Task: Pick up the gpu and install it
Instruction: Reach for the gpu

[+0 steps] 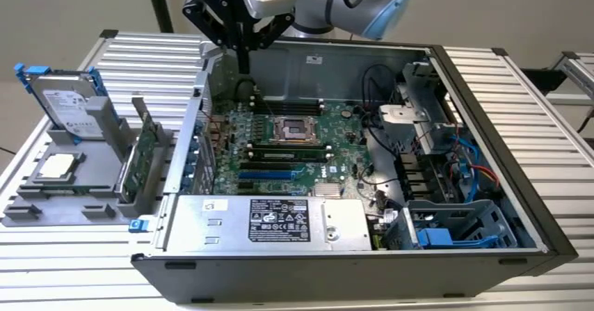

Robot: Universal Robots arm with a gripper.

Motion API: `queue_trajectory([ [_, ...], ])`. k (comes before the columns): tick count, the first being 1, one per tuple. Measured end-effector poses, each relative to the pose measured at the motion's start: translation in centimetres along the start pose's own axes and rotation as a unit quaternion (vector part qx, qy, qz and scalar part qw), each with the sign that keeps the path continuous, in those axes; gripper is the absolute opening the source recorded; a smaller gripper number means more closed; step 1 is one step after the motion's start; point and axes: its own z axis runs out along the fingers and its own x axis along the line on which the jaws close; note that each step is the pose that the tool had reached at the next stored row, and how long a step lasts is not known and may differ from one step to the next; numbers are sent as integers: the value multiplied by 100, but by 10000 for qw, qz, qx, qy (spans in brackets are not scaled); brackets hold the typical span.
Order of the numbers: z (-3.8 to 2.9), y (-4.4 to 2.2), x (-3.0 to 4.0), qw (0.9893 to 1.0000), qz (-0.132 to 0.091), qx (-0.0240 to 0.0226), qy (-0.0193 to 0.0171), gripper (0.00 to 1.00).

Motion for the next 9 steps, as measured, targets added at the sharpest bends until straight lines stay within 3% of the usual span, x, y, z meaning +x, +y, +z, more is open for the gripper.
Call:
queue_trajectory([
  [9,-2,-5,70,10000,0,0,0,0],
])
